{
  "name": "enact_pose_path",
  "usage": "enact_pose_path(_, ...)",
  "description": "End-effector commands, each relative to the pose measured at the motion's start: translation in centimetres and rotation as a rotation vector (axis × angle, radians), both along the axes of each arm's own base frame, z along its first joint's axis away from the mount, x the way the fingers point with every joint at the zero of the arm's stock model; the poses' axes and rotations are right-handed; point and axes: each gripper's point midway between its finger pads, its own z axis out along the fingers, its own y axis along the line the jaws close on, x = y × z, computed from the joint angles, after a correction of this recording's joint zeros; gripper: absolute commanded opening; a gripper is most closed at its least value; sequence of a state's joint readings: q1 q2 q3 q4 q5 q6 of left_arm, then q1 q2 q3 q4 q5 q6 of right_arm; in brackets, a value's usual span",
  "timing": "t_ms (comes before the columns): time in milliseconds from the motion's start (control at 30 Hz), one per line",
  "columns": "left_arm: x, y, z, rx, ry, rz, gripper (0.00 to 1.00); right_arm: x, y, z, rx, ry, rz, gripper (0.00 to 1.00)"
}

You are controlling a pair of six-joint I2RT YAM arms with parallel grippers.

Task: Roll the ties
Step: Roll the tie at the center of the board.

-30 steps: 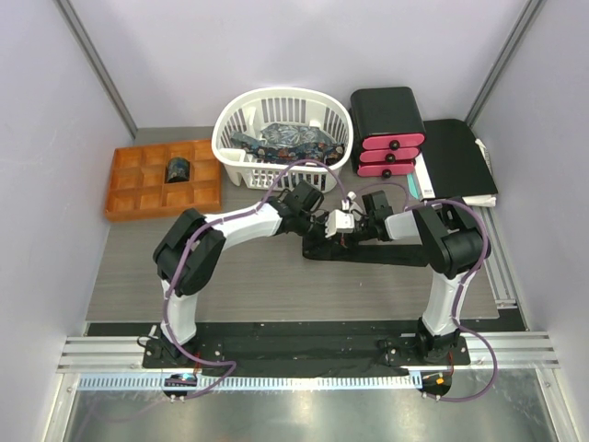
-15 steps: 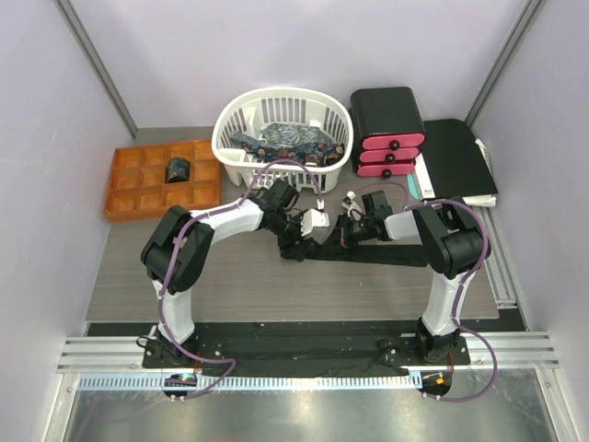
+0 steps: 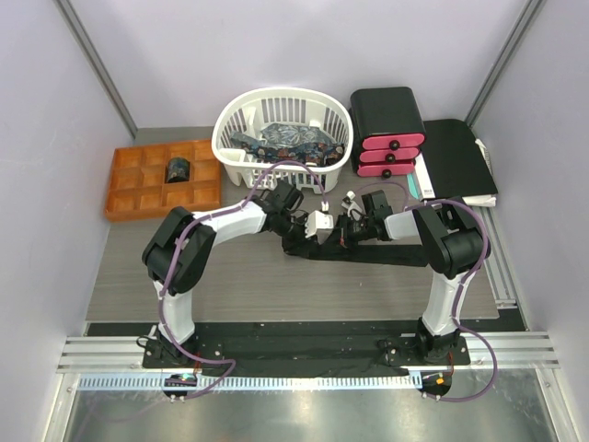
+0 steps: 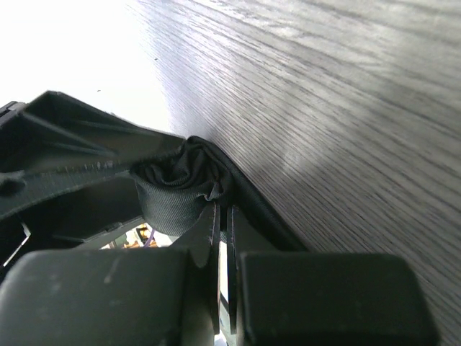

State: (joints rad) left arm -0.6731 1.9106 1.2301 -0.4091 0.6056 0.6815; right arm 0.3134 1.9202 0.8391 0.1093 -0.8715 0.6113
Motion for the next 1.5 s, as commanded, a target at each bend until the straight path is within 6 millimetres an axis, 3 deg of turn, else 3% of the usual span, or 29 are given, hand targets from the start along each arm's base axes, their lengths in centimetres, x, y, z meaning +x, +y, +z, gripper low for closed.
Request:
enact_pose_path(0,0.5,-2.5,2.6,-0.094,-0.028,-0.019,0.35,-0.4,-1.5,-4.3,-0.164,0.018,-0.033,0.01)
enact_pose_path(300,-0.6,-5.2,3.1,-0.114,-0.033,-0.048,0.33,-0.2,-1.2,-4.2,-0.149,0.02,-0.049,0.01)
enact_pose_path(467,-0.8,-6.4,1.1,-0.089,0.002,-0.013,0.32,-0.4,-1.0,-4.1,-0.136,0.022,-0.057,0.01)
enact_pose_path(667,-1.1,-7.3,1.1,-0.111,0.066,0.039,0.33,-0.5,-0.6,-3.9,-0.126,0.016,-0.054,0.01)
enact_pose_path(833,-1.5,-7.8,-0.1,-0.091,0.112,0.07,0.34,-0.5,-0.2,-3.7,-0.11,0.013,-0.059,0.01)
enact_pose_path(1033,-2.5,-5.3,-3.4,0.075,0.049,0.056,0.3,-0.6,-0.1,-2.7,-0.108,-0.004,-0.03,0.02)
enact_pose_path(1333,-3.6,0.1,-7.6,0.374,-0.019,0.014,0.25,-1.0,-0.4,-0.3,-0.094,-0.027,0.006,0.18)
enact_pose_path(1467,-4.0,0.5,-8.2,0.414,0.005,-0.004,0.24,-1.1,-1.1,0.8,-0.088,-0.022,0.005,0.24)
